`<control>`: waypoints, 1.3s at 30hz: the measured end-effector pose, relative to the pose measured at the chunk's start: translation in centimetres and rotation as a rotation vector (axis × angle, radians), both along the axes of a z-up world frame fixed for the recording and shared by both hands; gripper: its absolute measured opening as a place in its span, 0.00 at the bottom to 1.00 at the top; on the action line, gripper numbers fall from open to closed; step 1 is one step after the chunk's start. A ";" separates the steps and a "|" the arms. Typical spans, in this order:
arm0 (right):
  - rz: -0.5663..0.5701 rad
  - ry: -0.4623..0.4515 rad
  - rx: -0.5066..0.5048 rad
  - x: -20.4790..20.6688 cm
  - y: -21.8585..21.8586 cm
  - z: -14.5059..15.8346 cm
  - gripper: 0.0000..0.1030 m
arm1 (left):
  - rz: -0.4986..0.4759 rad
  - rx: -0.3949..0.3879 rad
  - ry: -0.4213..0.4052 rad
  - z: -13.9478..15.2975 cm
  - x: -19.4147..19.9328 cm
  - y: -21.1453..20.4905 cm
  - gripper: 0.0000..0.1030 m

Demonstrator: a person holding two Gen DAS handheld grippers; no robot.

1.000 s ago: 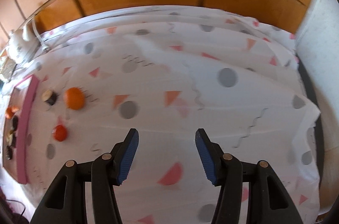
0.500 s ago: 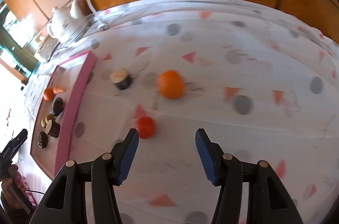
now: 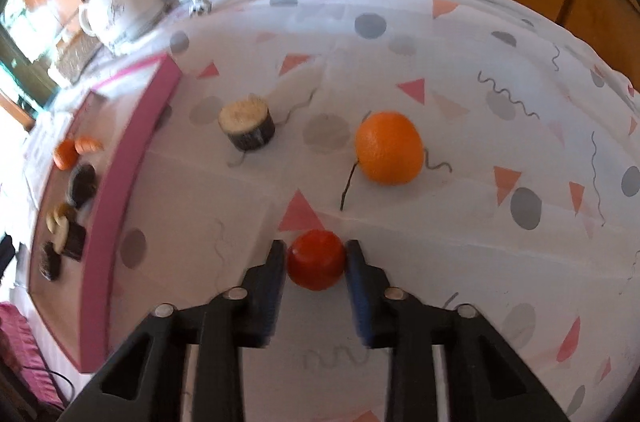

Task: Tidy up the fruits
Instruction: 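Reach the right tool to the red tomato and grasp it, then carry the red tomato with the right tool into the tray and release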

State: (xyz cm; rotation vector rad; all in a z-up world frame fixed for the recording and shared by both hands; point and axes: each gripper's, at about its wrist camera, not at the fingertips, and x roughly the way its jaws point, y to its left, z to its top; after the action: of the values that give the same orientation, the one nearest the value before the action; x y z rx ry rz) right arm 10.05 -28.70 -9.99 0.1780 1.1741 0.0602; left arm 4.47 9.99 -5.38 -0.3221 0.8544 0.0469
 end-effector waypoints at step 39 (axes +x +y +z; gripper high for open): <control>0.287 -0.188 0.177 -4.1 10.7 6.4 0.28 | 0.021 -0.012 0.013 -0.3 -0.1 0.4 0.68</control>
State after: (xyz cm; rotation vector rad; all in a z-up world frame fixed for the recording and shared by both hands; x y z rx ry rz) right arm 5.94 -17.96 -3.55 0.1551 0.9986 0.4262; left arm 4.35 10.42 -5.65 -0.3427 0.8645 0.0633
